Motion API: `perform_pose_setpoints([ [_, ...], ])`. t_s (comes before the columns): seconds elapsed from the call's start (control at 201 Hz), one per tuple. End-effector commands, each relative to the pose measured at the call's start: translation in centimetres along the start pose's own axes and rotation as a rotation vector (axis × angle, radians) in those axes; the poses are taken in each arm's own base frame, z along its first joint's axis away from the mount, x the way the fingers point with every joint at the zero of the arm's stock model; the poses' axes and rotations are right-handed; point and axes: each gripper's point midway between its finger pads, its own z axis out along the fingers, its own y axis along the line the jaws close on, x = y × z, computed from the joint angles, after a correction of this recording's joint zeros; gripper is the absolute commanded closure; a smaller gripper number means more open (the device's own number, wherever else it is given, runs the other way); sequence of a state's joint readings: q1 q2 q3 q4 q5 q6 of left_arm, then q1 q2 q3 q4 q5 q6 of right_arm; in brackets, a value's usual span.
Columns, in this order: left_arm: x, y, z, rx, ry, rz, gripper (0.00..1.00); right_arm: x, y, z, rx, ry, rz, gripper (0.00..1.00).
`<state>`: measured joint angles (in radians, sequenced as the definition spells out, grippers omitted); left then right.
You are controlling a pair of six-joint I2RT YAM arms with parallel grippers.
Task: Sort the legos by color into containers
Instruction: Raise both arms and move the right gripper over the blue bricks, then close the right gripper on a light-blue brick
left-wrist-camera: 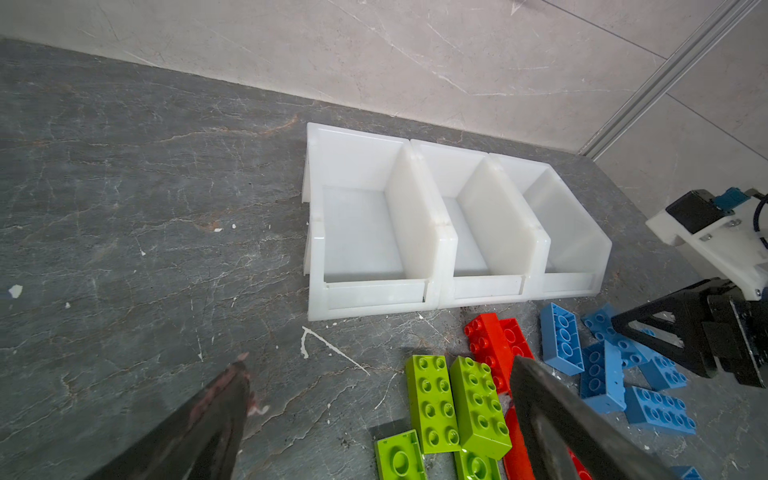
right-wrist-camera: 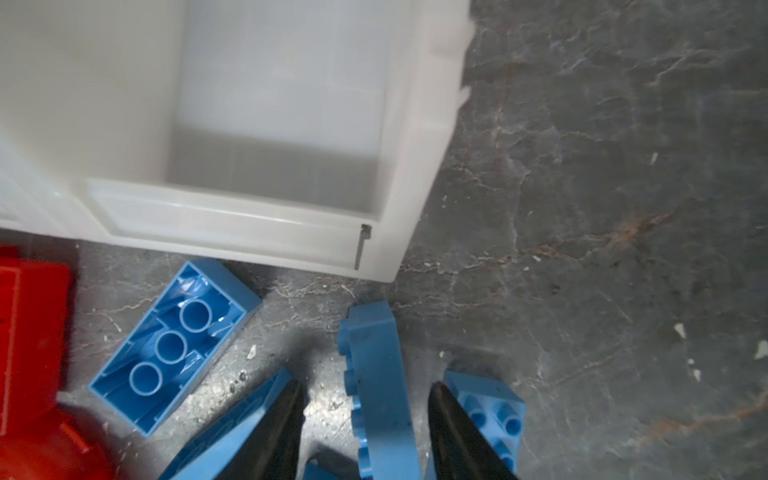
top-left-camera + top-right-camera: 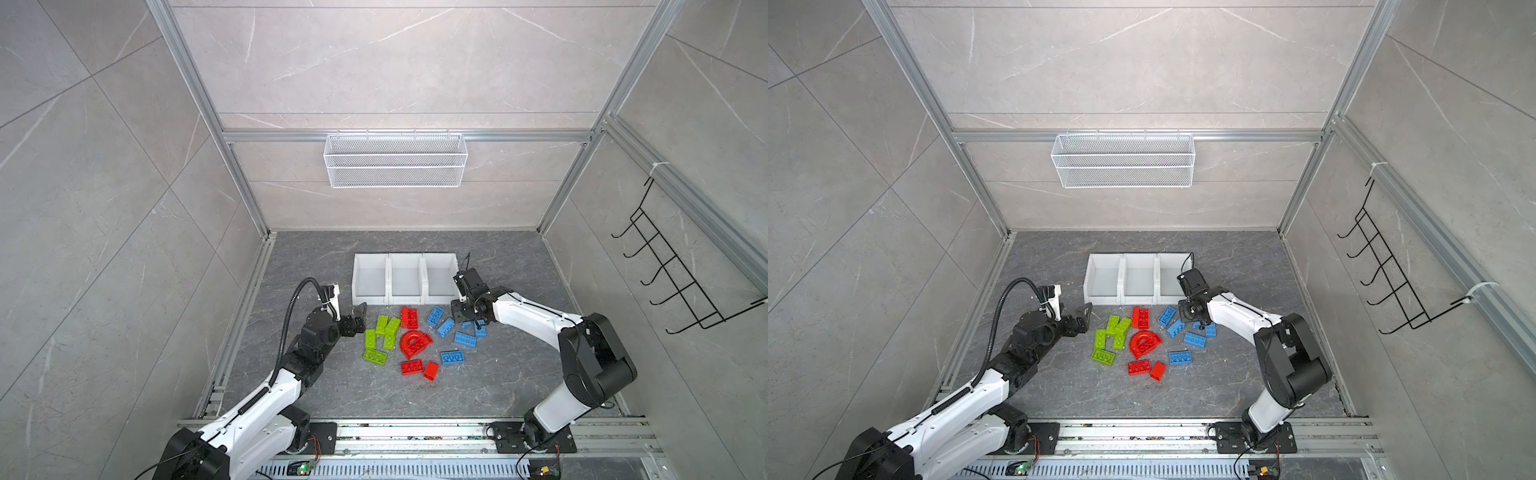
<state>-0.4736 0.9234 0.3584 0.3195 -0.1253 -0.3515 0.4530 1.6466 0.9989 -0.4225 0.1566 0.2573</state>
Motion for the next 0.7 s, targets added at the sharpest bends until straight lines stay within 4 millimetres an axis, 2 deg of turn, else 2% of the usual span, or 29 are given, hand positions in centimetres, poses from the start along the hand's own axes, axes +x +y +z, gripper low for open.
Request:
perform_pose_setpoints([
  [0.0, -0.4, 0.3, 0.0, -0.023, -0.021, 0.023, 0.0, -0.1, 0.2, 0.6, -0.012, 0.025, -0.018, 0.49],
  [0.244, -0.3, 1.0, 0.0, -0.062, -0.021, 0.008, 0.0, 0.6, -0.2, 2.0, 0.003, 0.067, -0.02, 0.52],
  [0.448, -0.1, 1.2, 0.1, -0.071, -0.009, 0.003, 0.0, 0.5, 0.0, 2.3, -0.006, 0.082, -0.018, 0.54],
  [0.692, -0.3, 1.9, -0.4, -0.106, -0.034, -0.015, 0.0, 0.8, -0.2, 2.3, 0.0, 0.091, -0.019, 0.64],
])
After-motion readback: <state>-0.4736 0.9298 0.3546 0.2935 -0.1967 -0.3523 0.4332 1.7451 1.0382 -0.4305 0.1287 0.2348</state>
